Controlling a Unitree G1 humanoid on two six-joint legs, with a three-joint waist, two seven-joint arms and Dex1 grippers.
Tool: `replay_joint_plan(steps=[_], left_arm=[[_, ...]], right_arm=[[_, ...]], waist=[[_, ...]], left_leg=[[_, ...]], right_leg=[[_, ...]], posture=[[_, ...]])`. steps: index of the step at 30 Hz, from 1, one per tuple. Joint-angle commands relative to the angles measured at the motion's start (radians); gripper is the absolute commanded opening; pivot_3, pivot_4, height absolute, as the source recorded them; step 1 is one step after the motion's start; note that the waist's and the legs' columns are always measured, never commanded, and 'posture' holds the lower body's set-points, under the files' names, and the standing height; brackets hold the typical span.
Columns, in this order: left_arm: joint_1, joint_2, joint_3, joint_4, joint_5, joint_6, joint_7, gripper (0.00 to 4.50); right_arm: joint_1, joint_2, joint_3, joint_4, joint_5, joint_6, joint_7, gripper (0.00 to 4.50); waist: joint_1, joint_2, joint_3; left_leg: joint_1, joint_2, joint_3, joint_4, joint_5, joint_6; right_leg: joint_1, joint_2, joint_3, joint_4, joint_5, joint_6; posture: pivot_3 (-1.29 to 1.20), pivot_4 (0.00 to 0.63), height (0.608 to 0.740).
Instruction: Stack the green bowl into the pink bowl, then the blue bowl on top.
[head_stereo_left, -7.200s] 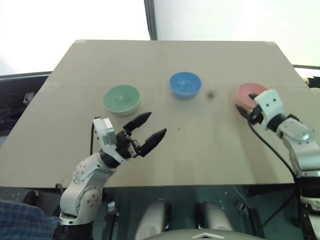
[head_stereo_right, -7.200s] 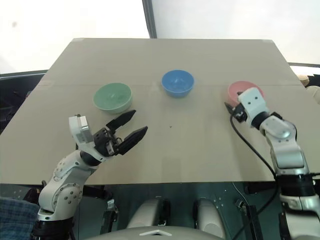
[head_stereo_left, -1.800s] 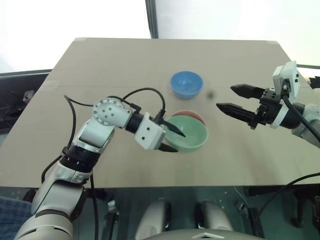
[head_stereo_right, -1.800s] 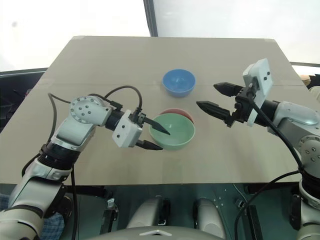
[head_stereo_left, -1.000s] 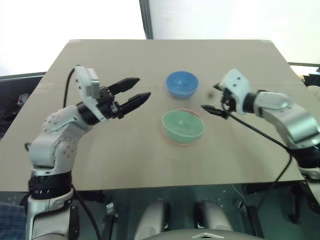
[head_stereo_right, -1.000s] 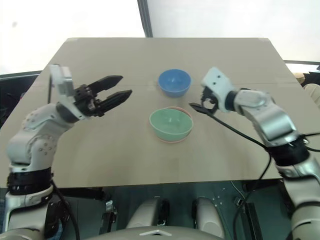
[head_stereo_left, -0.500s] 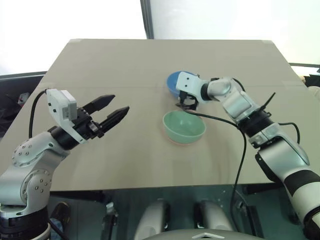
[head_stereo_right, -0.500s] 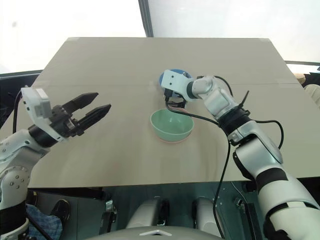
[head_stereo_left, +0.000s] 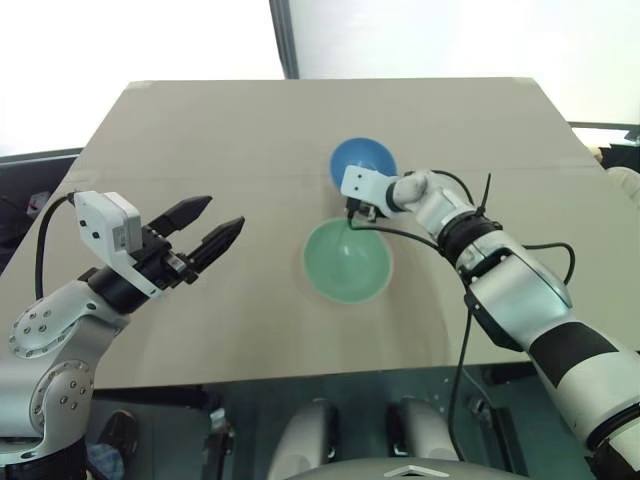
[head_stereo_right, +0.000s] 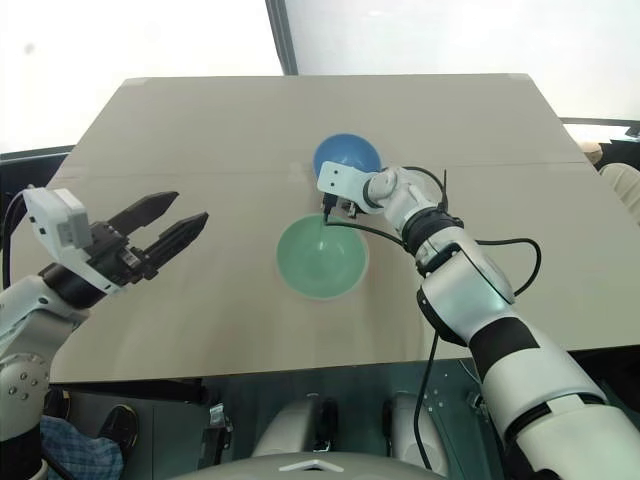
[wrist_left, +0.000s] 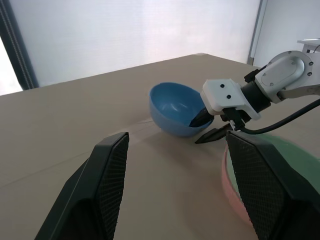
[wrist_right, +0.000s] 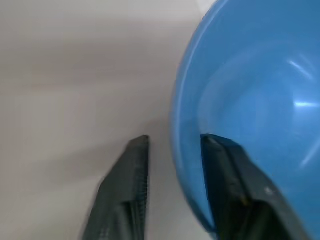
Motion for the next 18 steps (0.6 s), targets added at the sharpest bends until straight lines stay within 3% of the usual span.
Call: replay_joint_plan(steps=[1, 6, 10, 14, 18], left_arm=[[-0.001, -0.002, 0.016, -0.040, 0.003, -0.031, 0.010, 3.27], [-0.009, -0.003, -0.006, -0.031, 0.006, -0.040, 0.006, 3.27], [-0.027, -0.001, -0.049, -0.007, 0.026, -0.056, -0.014, 3.27], [-0.069, -0.003, -0.095, 0.035, 0.042, -0.070, -0.043, 3.27], [-0.123, -0.002, -0.142, 0.092, 0.060, -0.087, -0.082, 3.27]], right_arm=[[-0.047, 0.001, -0.040, -0.005, -0.012, -0.038, -0.009, 0.02], [-0.060, -0.022, -0.061, -0.039, -0.028, -0.086, -0.018, 0.02], [-0.049, -0.090, -0.052, -0.178, -0.050, -0.157, 0.048, 0.02], [0.056, -0.215, -0.052, -0.584, -0.034, -0.127, 0.235, 0.02], [0.213, -0.323, -0.066, -1.076, 0.082, 0.060, 0.471, 0.02]], waist=[[-0.001, 0.000, 0.000], [-0.001, 0.000, 0.000], [0.002, 0.001, 0.001], [0.004, 0.001, 0.000], [0.004, 0.000, 0.000]], left_leg=[[0.000, 0.000, 0.000, 0.000, 0.000, 0.000], [0.000, 0.000, 0.000, -0.001, 0.000, 0.000], [0.000, 0.000, 0.000, -0.001, 0.000, 0.000], [-0.001, 0.000, -0.001, -0.001, 0.000, 0.000], [-0.001, 0.001, -0.001, -0.002, 0.000, 0.000]], right_leg=[[0.000, 0.000, 0.000, 0.000, 0.000, 0.000], [0.000, 0.000, 0.000, 0.000, 0.000, 0.000], [0.000, 0.000, 0.000, -0.001, 0.000, 0.000], [-0.001, 0.000, 0.000, -0.001, 0.000, 0.000], [0.000, 0.000, 0.000, -0.002, 0.000, 0.000]], posture=[[0.00, 0.150, 0.740], [0.00, 0.150, 0.740], [0.00, 0.150, 0.740], [0.00, 0.150, 0.740], [0.00, 0.150, 0.740]])
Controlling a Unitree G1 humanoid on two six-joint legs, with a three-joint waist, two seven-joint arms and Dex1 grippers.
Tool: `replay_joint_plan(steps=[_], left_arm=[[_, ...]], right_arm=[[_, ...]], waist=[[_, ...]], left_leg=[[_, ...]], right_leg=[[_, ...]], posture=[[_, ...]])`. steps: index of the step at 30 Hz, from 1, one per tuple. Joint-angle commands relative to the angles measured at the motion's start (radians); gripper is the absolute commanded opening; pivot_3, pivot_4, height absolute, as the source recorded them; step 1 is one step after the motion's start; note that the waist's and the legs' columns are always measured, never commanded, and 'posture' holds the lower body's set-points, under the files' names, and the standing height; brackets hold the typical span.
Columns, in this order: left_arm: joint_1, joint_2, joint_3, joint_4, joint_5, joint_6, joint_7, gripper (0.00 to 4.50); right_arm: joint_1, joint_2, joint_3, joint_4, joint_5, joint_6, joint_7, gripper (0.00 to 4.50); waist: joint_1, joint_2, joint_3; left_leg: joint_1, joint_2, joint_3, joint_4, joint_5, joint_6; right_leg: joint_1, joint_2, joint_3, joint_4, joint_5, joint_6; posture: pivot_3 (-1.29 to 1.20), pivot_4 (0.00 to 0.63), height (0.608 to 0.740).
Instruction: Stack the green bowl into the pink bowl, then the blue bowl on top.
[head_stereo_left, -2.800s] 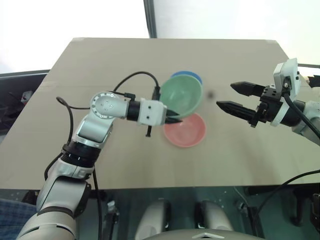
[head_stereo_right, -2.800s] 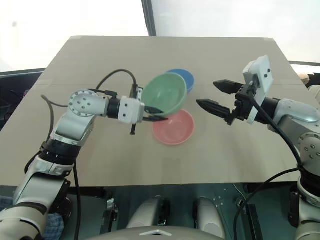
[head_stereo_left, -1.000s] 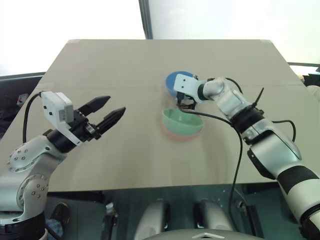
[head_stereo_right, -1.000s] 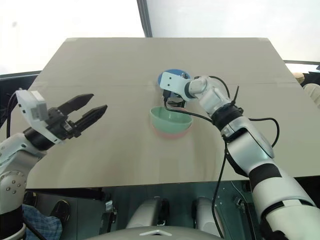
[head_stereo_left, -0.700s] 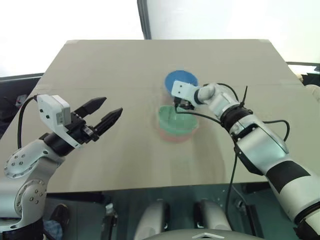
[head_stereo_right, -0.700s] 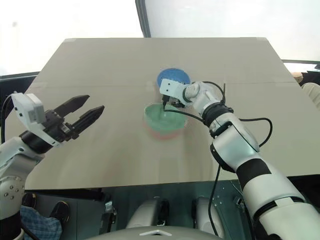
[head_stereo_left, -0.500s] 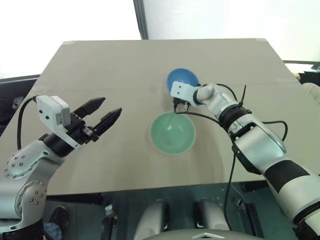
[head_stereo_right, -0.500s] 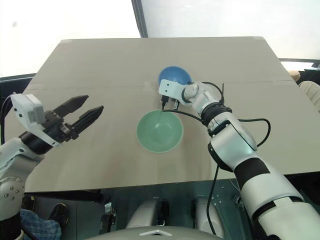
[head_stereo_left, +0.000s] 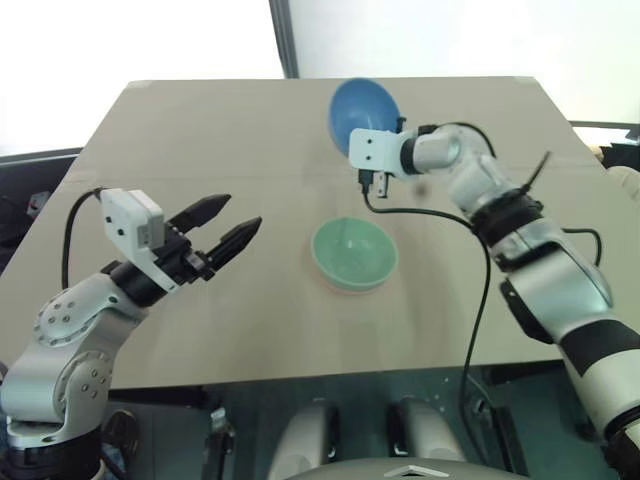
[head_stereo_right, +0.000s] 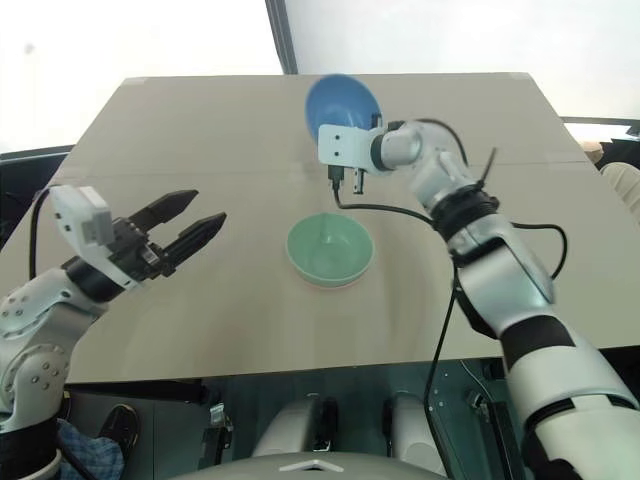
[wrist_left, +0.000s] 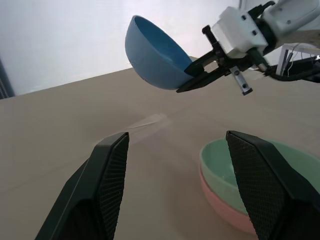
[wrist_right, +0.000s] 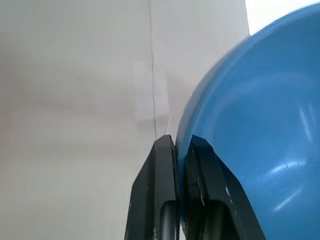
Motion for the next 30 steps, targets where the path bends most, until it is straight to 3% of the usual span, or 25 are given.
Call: replay_joint_plan(steps=[1, 5, 8, 11, 15, 20, 24, 28, 30], left_arm=[[-0.057, 0.004, -0.041, 0.047, 0.024, -0.038, -0.044, 3.27], [-0.134, -0.001, -0.099, 0.116, 0.049, -0.058, -0.087, 3.27], [-0.175, -0.006, -0.132, 0.155, 0.061, -0.068, -0.113, 3.27], [-0.195, -0.009, -0.146, 0.178, 0.069, -0.078, -0.132, 3.27], [-0.206, -0.010, -0.149, 0.187, 0.068, -0.077, -0.150, 3.27], [-0.193, -0.003, -0.145, 0.174, 0.057, -0.061, -0.170, 3.27], [-0.162, 0.009, -0.134, 0.150, 0.039, -0.042, -0.187, 3.27], [-0.096, 0.033, -0.126, 0.117, 0.018, -0.023, -0.225, 3.27], [-0.052, 0.053, -0.120, 0.102, 0.003, -0.007, -0.255, 3.27]], right_arm=[[0.126, -0.086, -0.017, -0.472, 0.132, 0.184, 0.226, 0.02], [0.275, -0.210, -0.004, -0.841, 0.236, 0.333, 0.383, 0.02], [0.326, -0.284, 0.000, -0.975, 0.281, 0.386, 0.441, 0.02], [0.326, -0.291, 0.001, -1.000, 0.281, 0.426, 0.424, 0.85], [0.306, -0.283, 0.000, -0.972, 0.238, 0.463, 0.361, 2.51], [0.319, -0.326, -0.040, -0.988, 0.263, 0.507, 0.357, 2.51], [0.362, -0.387, -0.160, -0.989, 0.318, 0.612, 0.327, 2.51], [0.490, -0.470, -0.318, -0.991, 0.386, 0.691, 0.294, 2.51], [0.631, -0.504, -0.438, -1.018, 0.440, 0.717, 0.287, 2.51]], waist=[[0.008, 0.000, 0.000], [0.017, 0.000, 0.000], [0.026, 0.000, 0.000], [0.024, -0.001, 0.000], [0.025, -0.001, 0.000], [0.029, -0.001, 0.000], [0.030, -0.001, 0.000], [0.033, -0.001, -0.001], [0.035, -0.002, -0.001]], left_leg=[[0.000, 0.000, 0.000, -0.001, 0.000, 0.000], [-0.002, 0.000, -0.001, 0.000, 0.000, 0.001], [-0.001, 0.000, -0.001, 0.001, -0.001, 0.002], [-0.001, 0.000, -0.001, 0.001, -0.001, 0.002], [-0.001, 0.001, -0.001, 0.001, -0.001, 0.001], [-0.002, 0.001, -0.001, 0.001, -0.001, 0.002], [-0.002, 0.000, -0.001, 0.001, -0.002, 0.003], [-0.002, 0.000, -0.001, 0.001, -0.002, 0.004], [-0.003, 0.000, -0.001, 0.000, -0.002, 0.004]], right_leg=[[0.000, 0.000, 0.000, 0.000, 0.000, 0.000], [0.000, 0.000, -0.001, -0.003, 0.000, 0.000], [0.001, -0.001, -0.001, -0.004, 0.000, 0.000], [0.001, -0.002, -0.001, -0.003, 0.000, 0.000], [0.001, -0.002, -0.001, -0.003, 0.000, 0.000], [0.001, -0.002, -0.001, -0.005, 0.000, 0.000], [0.001, -0.002, -0.001, -0.006, 0.000, 0.000], [0.002, -0.003, -0.001, -0.007, 0.000, 0.000], [0.002, -0.003, -0.001, -0.008, 0.000, 0.000]], posture=[[0.00, 0.150, 0.740], [0.00, 0.150, 0.740], [0.00, 0.150, 0.740], [0.00, 0.150, 0.740], [0.00, 0.150, 0.740], [0.00, 0.150, 0.740], [0.00, 0.150, 0.740], [0.00, 0.150, 0.740], [0.00, 0.150, 0.740]])
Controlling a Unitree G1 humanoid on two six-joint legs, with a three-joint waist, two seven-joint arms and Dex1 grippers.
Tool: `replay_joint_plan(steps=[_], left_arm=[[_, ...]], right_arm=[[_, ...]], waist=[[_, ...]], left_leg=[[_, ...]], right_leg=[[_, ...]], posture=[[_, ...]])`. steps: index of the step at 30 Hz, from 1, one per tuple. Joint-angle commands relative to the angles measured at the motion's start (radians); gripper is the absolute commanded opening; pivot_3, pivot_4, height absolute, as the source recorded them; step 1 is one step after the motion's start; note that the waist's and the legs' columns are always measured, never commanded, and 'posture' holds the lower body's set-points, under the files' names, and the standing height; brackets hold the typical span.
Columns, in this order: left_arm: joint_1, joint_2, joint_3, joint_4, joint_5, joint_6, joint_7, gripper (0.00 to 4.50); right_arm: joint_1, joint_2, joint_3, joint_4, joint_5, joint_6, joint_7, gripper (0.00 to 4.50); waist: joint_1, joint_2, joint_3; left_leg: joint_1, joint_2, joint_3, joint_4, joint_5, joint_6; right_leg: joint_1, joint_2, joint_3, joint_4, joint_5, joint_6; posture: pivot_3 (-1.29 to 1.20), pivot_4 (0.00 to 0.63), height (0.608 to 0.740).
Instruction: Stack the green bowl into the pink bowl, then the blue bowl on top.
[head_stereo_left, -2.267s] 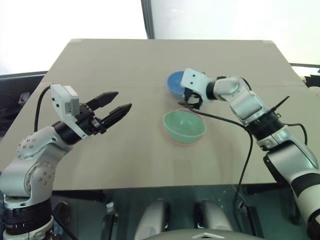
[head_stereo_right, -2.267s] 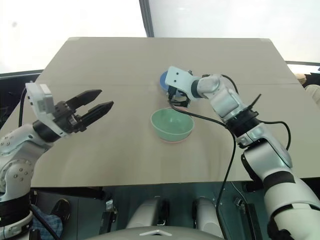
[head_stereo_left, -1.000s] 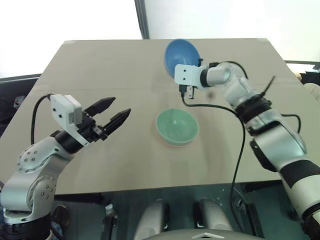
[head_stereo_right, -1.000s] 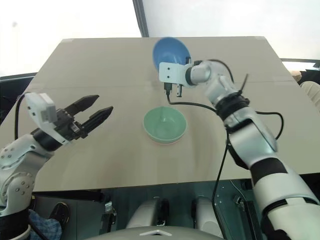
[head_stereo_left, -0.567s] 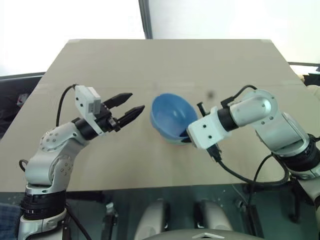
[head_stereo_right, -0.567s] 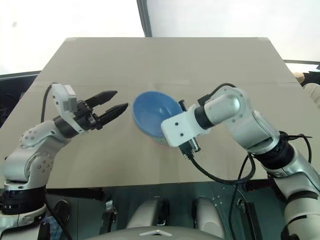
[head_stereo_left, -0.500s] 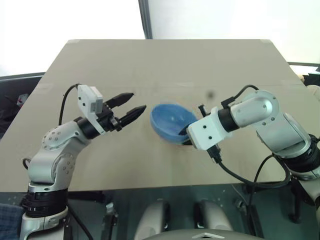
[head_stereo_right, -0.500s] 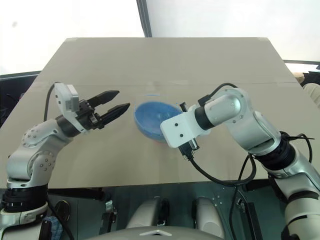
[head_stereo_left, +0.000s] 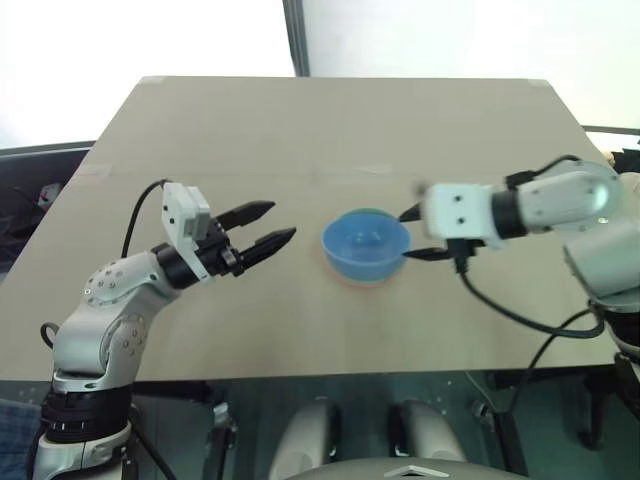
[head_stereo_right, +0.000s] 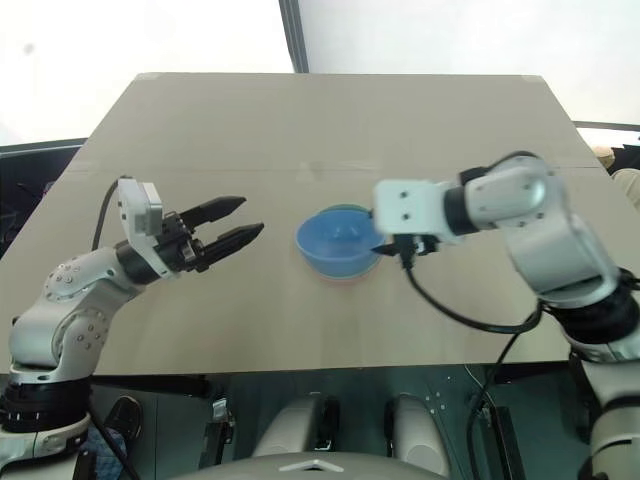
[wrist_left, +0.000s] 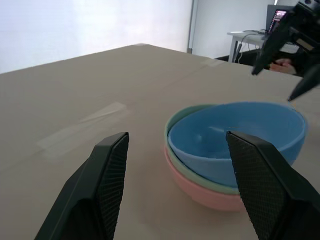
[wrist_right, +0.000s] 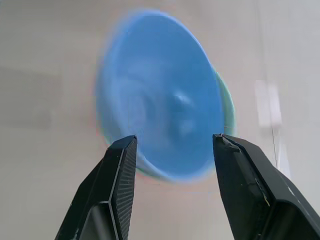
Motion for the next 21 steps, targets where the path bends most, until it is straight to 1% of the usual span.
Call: replay_joint_plan(steps=[1, 3, 5, 9, 11, 14, 21], left_arm=[[0.058, 0.041, 0.038, -0.055, -0.034, 0.014, -0.057, 3.27], [0.092, 0.056, 0.048, -0.055, -0.042, 0.020, -0.081, 3.27], [0.110, 0.060, 0.057, -0.047, -0.027, 0.011, -0.085, 3.27], [0.139, 0.086, 0.048, -0.042, -0.010, 0.035, -0.086, 3.27], [0.158, 0.104, 0.035, -0.052, 0.011, 0.045, -0.081, 3.27], [0.177, 0.115, 0.037, -0.060, 0.001, 0.054, -0.097, 3.27], [0.186, 0.120, 0.046, -0.061, -0.003, 0.052, -0.107, 3.27]], right_arm=[[0.196, -0.047, -0.217, -0.059, 0.095, 0.052, -0.014, 2.51], [0.364, -0.053, -0.353, -0.077, 0.139, 0.061, -0.015, 2.51], [0.496, -0.046, -0.458, -0.084, 0.174, 0.053, -0.017, 2.51], [0.708, -0.006, -0.611, -0.080, 0.231, -0.028, -0.021, 2.51], [0.764, 0.036, -0.666, -0.069, 0.256, -0.081, -0.049, 2.51], [0.808, 0.075, -0.719, -0.050, 0.314, -0.090, -0.074, 2.51], [0.842, 0.072, -0.735, -0.042, 0.371, -0.117, -0.122, 2.51]], waist=[[0.004, 0.000, 0.000], [0.007, 0.000, 0.000], [0.017, 0.001, 0.000], [0.018, 0.003, 0.001], [0.017, 0.002, 0.000], [0.016, 0.003, 0.000], [0.019, 0.003, 0.000]], left_leg=[[0.000, 0.000, 0.000, 0.000, 0.000, 0.000], [0.000, 0.000, 0.001, -0.001, 0.000, 0.001], [0.000, 0.000, 0.001, -0.002, 0.000, 0.001], [0.002, 0.001, 0.001, -0.001, -0.001, 0.002], [0.002, 0.001, 0.001, 0.000, -0.002, 0.004], [0.005, 0.002, 0.002, 0.001, -0.002, 0.004], [0.004, 0.002, 0.002, 0.001, -0.002, 0.004]], right_leg=[[0.000, 0.000, 0.000, 0.000, 0.000, 0.000], [0.000, 0.000, 0.000, -0.001, 0.000, 0.000], [0.000, 0.000, 0.000, -0.002, 0.000, 0.000], [0.002, 0.000, 0.000, -0.001, 0.000, 0.000], [0.003, 0.000, 0.000, 0.000, 0.000, 0.000], [0.005, 0.000, 0.001, 0.000, 0.000, 0.000], [0.005, 0.000, 0.000, 0.000, 0.000, 0.000]], posture=[[0.00, 0.150, 0.740], [0.00, 0.150, 0.740], [0.00, 0.150, 0.740], [0.00, 0.150, 0.740], [0.00, 0.150, 0.740], [0.00, 0.150, 0.740], [0.00, 0.150, 0.740]])
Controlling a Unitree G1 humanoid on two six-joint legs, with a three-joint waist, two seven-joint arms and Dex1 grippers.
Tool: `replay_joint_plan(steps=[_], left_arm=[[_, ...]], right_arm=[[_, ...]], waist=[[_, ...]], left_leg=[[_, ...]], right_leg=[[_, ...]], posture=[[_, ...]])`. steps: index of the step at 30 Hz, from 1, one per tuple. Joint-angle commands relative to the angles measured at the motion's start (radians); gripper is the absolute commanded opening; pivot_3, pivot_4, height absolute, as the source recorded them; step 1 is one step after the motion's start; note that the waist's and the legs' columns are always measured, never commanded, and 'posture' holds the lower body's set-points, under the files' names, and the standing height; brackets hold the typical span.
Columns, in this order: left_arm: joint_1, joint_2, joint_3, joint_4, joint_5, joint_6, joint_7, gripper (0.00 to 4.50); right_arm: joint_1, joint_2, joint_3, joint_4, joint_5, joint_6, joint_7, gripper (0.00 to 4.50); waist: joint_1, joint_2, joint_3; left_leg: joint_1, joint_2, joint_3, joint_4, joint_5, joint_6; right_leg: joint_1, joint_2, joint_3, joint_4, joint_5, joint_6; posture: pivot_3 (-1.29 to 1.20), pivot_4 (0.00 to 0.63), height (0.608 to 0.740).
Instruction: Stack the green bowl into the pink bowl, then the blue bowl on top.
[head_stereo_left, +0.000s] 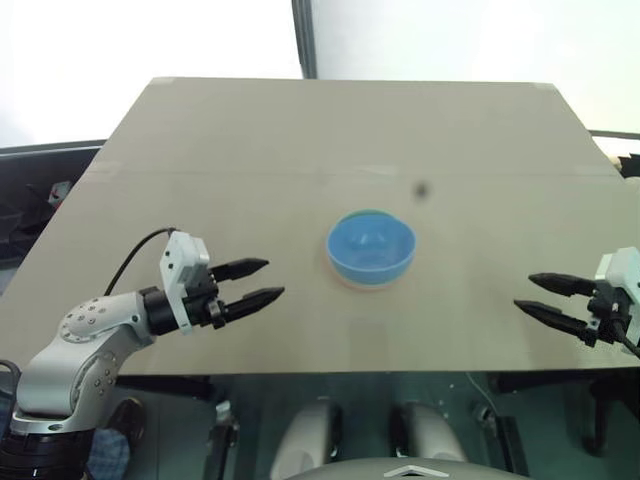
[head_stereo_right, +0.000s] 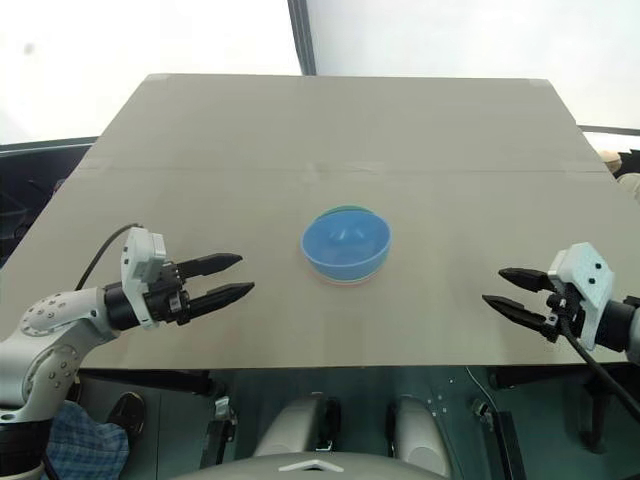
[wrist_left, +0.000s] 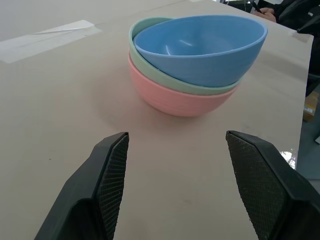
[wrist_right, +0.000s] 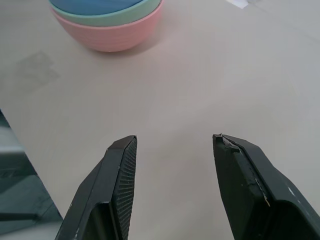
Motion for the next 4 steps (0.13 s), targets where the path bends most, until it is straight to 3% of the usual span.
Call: replay_joint_plan(steps=[1, 4], left_arm=[[0.007, 0.012, 0.024, -0.042, 0.001, -0.015, -0.010, 3.27], [0.007, 0.008, 0.024, -0.045, 0.018, -0.040, -0.010, 3.27]], right_arm=[[0.001, -0.009, -0.035, -0.012, 0.041, -0.021, -0.026, 2.51], [-0.001, -0.018, -0.026, -0.010, 0.055, -0.023, -0.042, 2.51]], waist=[[0.000, 0.000, 0.000], [0.000, 0.000, 0.000]], left_leg=[[0.000, 0.000, 0.000, 0.000, 0.000, 0.000], [0.000, 0.000, 0.000, 0.000, 0.000, 0.000]], right_leg=[[0.000, 0.000, 0.000, 0.000, 0.000, 0.000], [0.000, 0.000, 0.000, 0.000, 0.000, 0.000]], posture=[[0.00, 0.150, 0.740], [0.00, 0.150, 0.740]])
